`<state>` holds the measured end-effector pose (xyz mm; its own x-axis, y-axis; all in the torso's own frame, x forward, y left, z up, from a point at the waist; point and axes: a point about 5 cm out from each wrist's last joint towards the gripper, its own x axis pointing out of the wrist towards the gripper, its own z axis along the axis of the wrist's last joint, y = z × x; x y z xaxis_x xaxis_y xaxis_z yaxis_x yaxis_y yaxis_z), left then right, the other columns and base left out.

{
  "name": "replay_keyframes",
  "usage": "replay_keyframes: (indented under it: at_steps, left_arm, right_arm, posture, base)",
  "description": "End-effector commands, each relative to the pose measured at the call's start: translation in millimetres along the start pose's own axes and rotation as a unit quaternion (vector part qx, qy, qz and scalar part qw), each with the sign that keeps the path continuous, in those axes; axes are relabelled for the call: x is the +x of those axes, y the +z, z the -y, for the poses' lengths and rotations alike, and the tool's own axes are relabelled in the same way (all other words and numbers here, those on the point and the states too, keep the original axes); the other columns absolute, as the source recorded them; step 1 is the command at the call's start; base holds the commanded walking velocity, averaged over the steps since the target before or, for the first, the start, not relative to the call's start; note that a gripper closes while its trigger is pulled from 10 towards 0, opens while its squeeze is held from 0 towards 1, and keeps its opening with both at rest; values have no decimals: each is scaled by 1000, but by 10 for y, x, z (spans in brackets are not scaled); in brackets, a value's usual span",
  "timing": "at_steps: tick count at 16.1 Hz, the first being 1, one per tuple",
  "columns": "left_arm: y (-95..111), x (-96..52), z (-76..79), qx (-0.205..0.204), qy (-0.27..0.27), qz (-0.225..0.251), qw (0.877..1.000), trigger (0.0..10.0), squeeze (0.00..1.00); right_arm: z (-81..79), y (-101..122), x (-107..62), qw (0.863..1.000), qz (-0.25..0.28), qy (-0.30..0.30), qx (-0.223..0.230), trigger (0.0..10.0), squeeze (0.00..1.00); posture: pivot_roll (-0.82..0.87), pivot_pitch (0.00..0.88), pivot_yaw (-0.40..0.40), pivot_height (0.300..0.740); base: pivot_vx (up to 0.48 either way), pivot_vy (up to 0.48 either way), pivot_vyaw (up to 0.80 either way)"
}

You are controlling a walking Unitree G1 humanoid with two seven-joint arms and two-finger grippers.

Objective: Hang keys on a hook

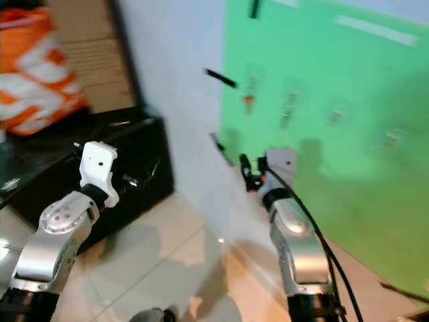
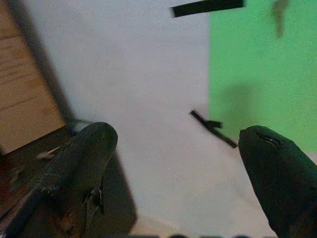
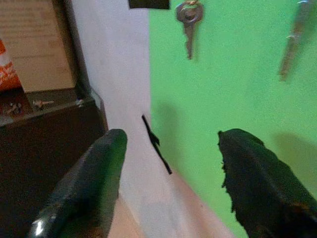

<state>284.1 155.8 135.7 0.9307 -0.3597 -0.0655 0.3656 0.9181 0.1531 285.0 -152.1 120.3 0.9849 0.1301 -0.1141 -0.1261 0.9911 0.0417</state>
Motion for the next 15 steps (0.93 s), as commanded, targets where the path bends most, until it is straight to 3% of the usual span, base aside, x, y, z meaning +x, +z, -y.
replay_keyframes:
  at_steps: [1, 11, 15]
  left_arm:
    - [21, -6, -25, 9, 10, 2, 1000, 10000, 173]
    - [23, 4, -28, 2, 18, 1, 1000, 10000, 184]
    - [16, -6, -45, 0, 24, 0, 1000, 10000, 192]
  right_arm:
    - [-14, 33, -11, 1000, 2, -1, 2, 10000, 1000]
    - [-56, 46, 0, 1000, 3, 7, -13, 10000, 1000]
    - [-75, 53, 8, 1000, 1, 16, -18, 10000, 1000]
  posture:
    - [-53, 0, 21, 740]
    - [-46, 0, 12, 740]
    - [-42, 0, 1, 740]
  base:
    - [262, 0, 538]
    - [273, 0, 0]
    - [277, 0, 800]
